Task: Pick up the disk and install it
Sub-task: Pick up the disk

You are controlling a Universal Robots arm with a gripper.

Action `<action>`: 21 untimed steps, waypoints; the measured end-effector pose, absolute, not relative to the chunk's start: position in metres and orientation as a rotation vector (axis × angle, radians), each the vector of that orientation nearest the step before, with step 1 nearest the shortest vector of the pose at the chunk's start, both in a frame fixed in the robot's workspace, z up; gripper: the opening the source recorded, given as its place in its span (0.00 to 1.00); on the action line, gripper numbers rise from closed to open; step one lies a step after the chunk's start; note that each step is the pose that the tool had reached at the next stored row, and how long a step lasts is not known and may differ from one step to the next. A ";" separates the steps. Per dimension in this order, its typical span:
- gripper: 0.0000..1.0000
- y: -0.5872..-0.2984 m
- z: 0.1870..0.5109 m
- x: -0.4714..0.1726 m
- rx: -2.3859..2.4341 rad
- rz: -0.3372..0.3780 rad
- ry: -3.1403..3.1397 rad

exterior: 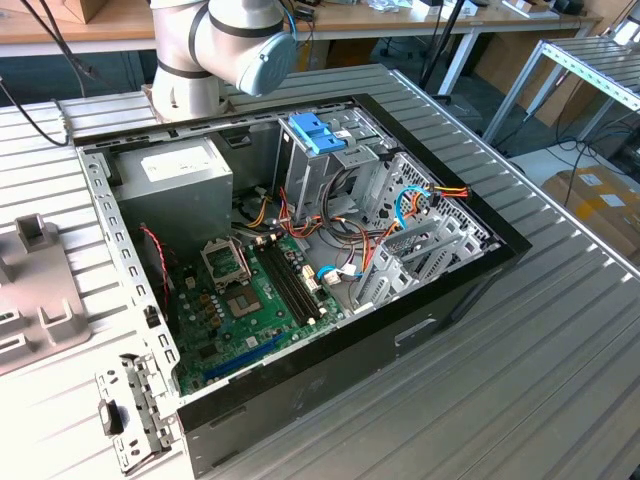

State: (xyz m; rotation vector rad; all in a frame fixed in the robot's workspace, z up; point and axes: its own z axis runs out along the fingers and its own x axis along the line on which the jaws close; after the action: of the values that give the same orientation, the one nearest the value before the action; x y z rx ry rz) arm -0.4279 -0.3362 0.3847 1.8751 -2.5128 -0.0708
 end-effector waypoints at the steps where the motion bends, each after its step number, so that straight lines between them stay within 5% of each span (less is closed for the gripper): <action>1: 0.11 -0.336 0.385 -0.428 1.879 -0.071 -2.510; 21: 0.11 -0.336 0.385 -0.428 1.953 -0.070 -2.451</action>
State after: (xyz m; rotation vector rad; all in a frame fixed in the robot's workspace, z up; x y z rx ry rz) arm -0.4279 -0.3359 0.3847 1.9529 -2.4508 -0.0703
